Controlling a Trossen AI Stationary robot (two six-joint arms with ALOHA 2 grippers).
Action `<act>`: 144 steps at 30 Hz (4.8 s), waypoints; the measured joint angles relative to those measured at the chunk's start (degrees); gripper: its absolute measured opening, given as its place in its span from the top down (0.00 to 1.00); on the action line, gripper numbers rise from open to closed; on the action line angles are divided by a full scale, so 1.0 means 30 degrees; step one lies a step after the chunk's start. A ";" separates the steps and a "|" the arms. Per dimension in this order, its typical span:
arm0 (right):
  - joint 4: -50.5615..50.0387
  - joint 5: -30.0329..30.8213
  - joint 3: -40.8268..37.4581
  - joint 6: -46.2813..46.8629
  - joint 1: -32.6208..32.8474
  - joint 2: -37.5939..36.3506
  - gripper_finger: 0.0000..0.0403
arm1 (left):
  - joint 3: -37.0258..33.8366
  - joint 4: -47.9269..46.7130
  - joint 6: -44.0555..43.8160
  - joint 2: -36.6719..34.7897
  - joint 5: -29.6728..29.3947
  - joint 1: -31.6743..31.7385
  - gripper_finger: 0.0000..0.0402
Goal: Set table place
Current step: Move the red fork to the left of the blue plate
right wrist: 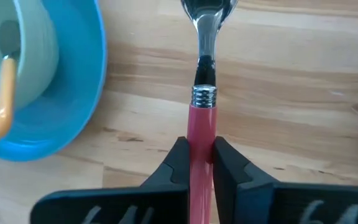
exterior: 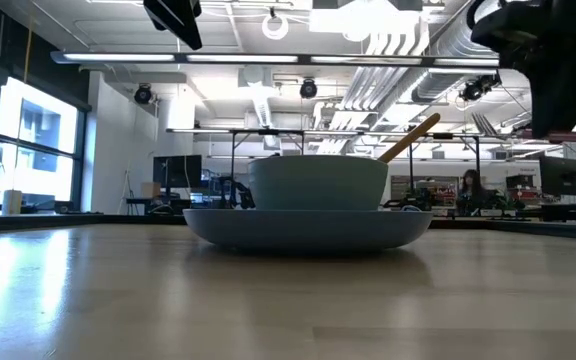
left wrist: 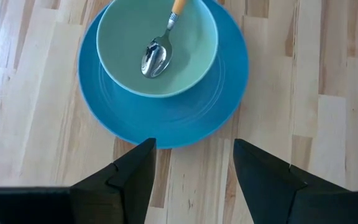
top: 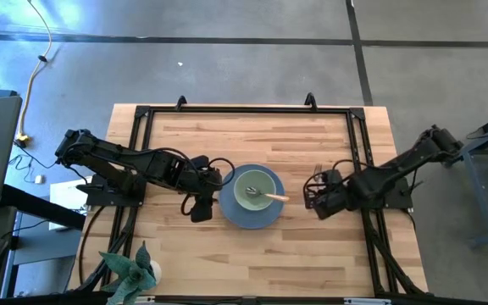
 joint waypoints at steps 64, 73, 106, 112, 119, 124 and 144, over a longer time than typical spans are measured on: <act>0.1896 -0.2620 0.2101 -0.7266 -0.4180 0.4761 0.99 | 0.0000 -0.0446 0.0000 -0.0015 0.0299 -0.0005 0.50; -0.2872 -0.0426 0.5055 -0.6281 -0.2935 0.2816 0.99 | 0.0000 0.0216 -0.0702 -0.0014 -0.0353 -0.0005 0.50; 0.2815 0.7077 0.9795 -1.5842 -0.1463 0.2044 0.99 | -0.0003 1.6272 0.1863 0.2201 0.2265 0.3897 0.50; 0.3312 0.7154 0.9795 -1.6165 -0.1456 0.2044 0.99 | -0.0006 1.8262 0.1792 0.2808 0.4031 0.5008 0.50; 0.3321 0.7157 0.9795 -1.6162 -0.1463 0.2044 0.99 | -0.0007 2.0043 0.1817 0.2812 0.5403 0.5165 0.50; 0.3588 0.7157 0.9795 -1.6319 -0.1477 0.2044 0.99 | 0.0000 1.9752 0.1924 0.2805 0.5330 0.5174 0.50; 0.4933 0.7068 0.9773 -1.7592 -0.1638 0.2466 0.99 | -0.0007 2.0951 0.2295 0.2805 0.5404 0.5634 0.50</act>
